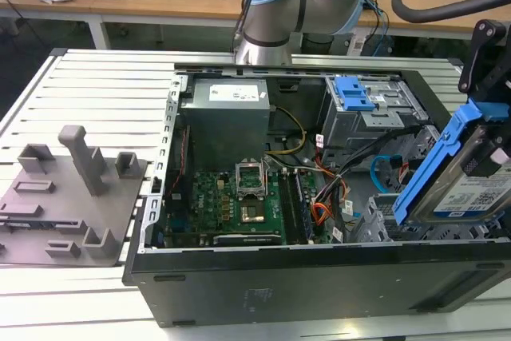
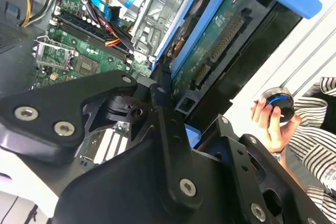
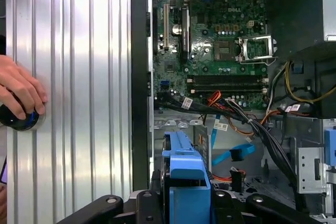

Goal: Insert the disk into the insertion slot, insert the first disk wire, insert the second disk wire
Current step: 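Insert the disk into the insertion slot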

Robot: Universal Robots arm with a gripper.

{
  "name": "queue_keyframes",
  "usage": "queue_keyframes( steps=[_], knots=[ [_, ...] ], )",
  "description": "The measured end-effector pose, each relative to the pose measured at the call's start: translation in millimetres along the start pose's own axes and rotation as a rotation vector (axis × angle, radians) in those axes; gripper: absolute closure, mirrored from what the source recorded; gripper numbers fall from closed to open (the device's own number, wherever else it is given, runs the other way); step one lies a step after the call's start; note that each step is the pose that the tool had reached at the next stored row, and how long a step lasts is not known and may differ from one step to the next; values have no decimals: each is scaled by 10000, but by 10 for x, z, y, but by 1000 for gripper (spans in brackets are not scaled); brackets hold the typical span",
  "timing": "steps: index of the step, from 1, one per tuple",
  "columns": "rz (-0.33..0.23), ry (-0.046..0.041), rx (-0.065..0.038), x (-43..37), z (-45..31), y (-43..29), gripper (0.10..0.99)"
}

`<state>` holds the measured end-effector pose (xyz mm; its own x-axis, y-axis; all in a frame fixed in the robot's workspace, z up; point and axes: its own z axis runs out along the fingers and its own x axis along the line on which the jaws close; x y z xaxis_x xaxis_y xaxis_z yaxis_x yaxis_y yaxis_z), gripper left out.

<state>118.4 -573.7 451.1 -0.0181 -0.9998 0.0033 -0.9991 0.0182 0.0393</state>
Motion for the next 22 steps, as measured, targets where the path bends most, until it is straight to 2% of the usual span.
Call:
queue_keyframes(
  steps=[3, 5, 6, 16, 19, 22],
  knots=[
    [0, 2, 0, -107, 0, 2, 725],
    [0, 2, 0, -208, 1, 4, 725],
    [0, 0, 0, -224, 5, 4, 725],
    [0, 0, 0, -225, 102, 0, 725],
    [0, -4, 0, -228, 158, -2, 725],
    [-6, -126, -2, -255, 167, -2, 725]
  ],
)
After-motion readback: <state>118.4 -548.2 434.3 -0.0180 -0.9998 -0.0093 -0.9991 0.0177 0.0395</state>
